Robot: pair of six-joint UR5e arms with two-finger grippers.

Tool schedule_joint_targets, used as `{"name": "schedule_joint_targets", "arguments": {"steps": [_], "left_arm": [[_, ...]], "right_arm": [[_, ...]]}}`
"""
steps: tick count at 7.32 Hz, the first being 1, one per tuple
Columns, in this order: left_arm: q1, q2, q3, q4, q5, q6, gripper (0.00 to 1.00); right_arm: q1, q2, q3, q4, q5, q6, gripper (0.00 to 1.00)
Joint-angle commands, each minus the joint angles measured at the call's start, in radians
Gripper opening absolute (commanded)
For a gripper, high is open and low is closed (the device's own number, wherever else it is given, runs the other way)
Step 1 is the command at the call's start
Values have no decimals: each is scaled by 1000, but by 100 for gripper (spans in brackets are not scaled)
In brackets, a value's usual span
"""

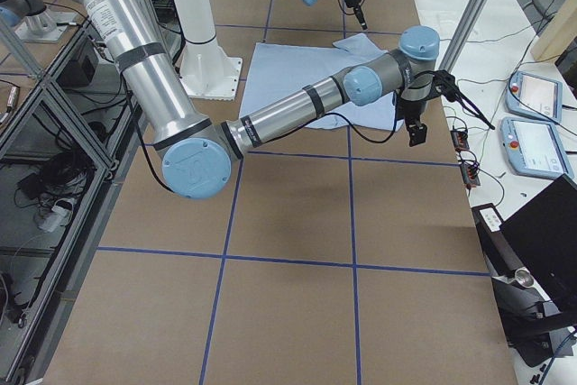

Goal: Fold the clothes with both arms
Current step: 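Move the left gripper to the other sleeve and grasp it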

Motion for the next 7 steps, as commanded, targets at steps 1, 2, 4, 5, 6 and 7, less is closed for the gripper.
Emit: {"name": "schedule_joint_targets", "arguments": {"steps": [1,2,4,5,6,7], "left_arm": [[8,-13,52,-16,10,7,60],[7,-15,57,-15,12,43,60],[10,-16,75,-16,12,47,60],[10,-16,80,-16,12,48,59],[10,-18,83,-18,12,48,58],[10,-18,84,-18,13,48,57]], "right_arm": [[0,1,-2,0,-2,0,100],[0,-1,-1,2,-2,0,100],[-2,1,-2,0,-2,0,100],[-2,1,-2,2,-2,0,100],[-3,1,-2,2,-2,1,100],[-5,1,-1,0,-2,1,100]]}}
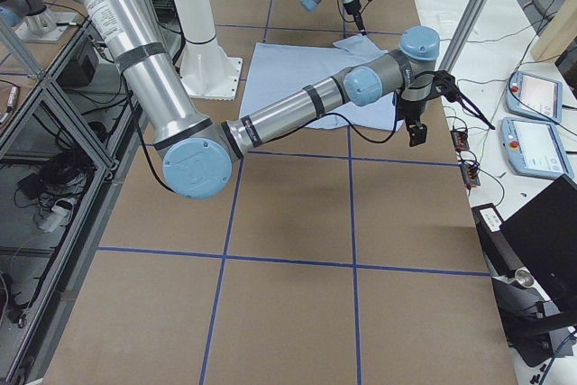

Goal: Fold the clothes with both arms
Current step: 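Move the left gripper to the other sleeve and grasp it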

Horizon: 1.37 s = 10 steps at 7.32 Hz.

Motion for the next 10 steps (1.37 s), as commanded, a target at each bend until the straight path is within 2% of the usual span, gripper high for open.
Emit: {"name": "schedule_joint_targets", "arguments": {"steps": [1,8,9,10], "left_arm": [[2,-1,6,-1,3,1,56],[17,1,6,-2,4,-1,49],[17,1,5,-4,4,-1,37],[17,1,3,-5,4,-4,7]], "right_arm": [[0,0,1,0,0,1,100],[-2,-1,1,0,0,2,100],[-2,-1,1,0,0,2,100],[-2,-1,1,0,0,4,100]]}}
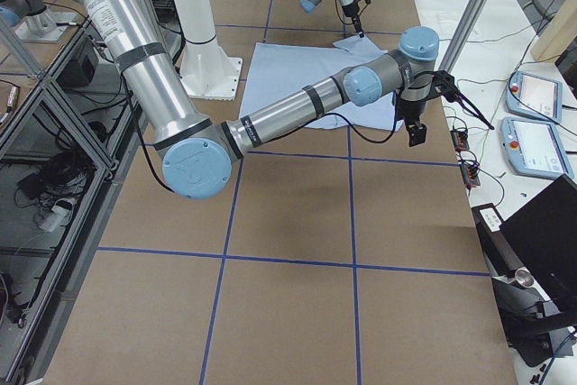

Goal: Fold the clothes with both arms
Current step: 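Fold the grasped sleeve inward onto the shirt body with the left gripper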

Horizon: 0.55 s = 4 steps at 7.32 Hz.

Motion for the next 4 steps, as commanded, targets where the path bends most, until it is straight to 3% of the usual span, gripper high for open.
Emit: {"name": "schedule_joint_targets", "arguments": {"steps": [1,4], "left_arm": [[0,-1,-2,-2,0,-2,0],[0,-21,-70,27,2,-16,0]], "right_arm": [[0,0,1,0,0,3,100],[-2,0,1,2,0,7,100]]}}
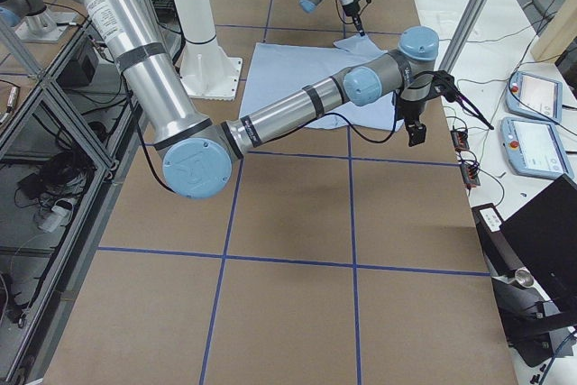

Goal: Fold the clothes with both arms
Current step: 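Fold the grasped sleeve inward onto the shirt body with the left gripper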

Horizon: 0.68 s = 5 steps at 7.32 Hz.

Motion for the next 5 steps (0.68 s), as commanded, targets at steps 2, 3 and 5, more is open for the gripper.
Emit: {"name": "schedule_joint_targets", "arguments": {"steps": [2,3,5], "left_arm": [[21,-90,-165,309,1,-69,0],[50,-146,-178,406,8,-118,0],[106,-227,-168,516,73,-167,0]], "right_arm": [[-2,0,0,1,0,4,100],[-2,2,0,4,0,4,100],[-5,2,0,6,0,5,100]]}}
